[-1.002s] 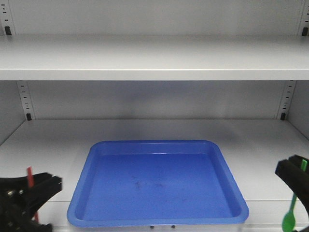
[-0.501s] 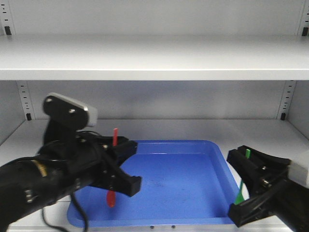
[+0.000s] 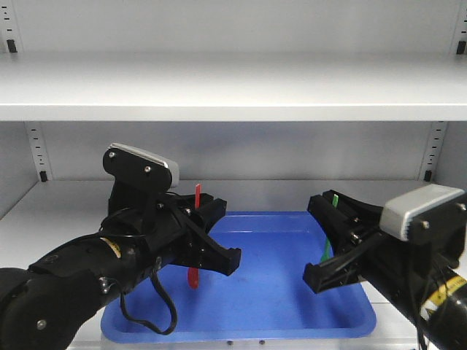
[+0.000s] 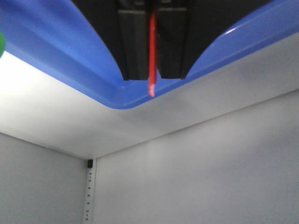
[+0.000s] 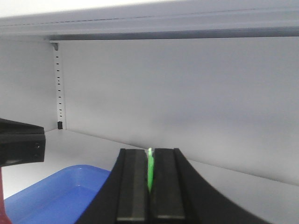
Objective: Sort red and green spoons into left cabinet
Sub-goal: 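Extend both grippers with the spoons forward over the blue tray, then lower both grippers and open them to drop the spoons in the tray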
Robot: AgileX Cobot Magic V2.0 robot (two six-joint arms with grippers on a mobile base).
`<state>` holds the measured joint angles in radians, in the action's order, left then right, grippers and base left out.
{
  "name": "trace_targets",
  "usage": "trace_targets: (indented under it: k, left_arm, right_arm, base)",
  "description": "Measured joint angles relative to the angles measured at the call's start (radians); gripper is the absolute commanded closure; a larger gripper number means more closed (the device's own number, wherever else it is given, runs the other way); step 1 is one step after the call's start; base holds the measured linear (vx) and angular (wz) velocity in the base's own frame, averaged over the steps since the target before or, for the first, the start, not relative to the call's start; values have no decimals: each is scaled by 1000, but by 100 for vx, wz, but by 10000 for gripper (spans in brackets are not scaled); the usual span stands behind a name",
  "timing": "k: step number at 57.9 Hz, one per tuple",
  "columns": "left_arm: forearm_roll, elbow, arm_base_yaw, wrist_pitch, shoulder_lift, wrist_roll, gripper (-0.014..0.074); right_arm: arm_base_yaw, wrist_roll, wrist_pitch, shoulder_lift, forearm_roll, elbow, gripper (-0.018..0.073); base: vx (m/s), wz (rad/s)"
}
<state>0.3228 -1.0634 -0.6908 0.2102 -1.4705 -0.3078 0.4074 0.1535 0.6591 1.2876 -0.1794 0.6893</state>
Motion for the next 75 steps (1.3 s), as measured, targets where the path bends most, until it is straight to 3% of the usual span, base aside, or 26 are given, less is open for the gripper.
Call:
trace_targets:
  k: [10, 19, 25, 37, 45, 54, 67, 75]
  left_arm:
    - [1, -3, 0, 47, -27, 0, 568]
    - [-18, -3, 0, 60, -59, 0, 498]
    - [-39, -3, 0, 78, -71, 0, 417]
    - [-43, -3, 0, 130, -79, 0, 174]
    - [-43, -3, 0, 151, -79, 0, 52]
    - [-43, -3, 0, 154, -79, -18, 34]
    - [-23, -3, 0, 159, -56, -82, 43]
    - [42, -3, 0, 127, -6, -86, 176]
  right_arm:
    - [0, 0, -7, 67, 0, 38, 545]
    - [0, -24, 22, 116, -1, 44, 449]
    - [0, -40, 35, 137, -3, 44, 311]
    - [0, -46, 74, 140, -2, 45, -10]
    - [0, -46, 78, 140, 20, 45, -126]
    - [0, -46, 80, 140, 44, 45, -118]
    - [0, -51, 81, 118, 49, 45, -31]
    - [0, -52, 23, 59, 49, 45, 121]
  base:
    - [0, 0]
    - [0, 0]
    - [0, 0]
    - [0, 0]
    - [0, 0]
    - [0, 0]
    - [0, 0]
    - [0, 0]
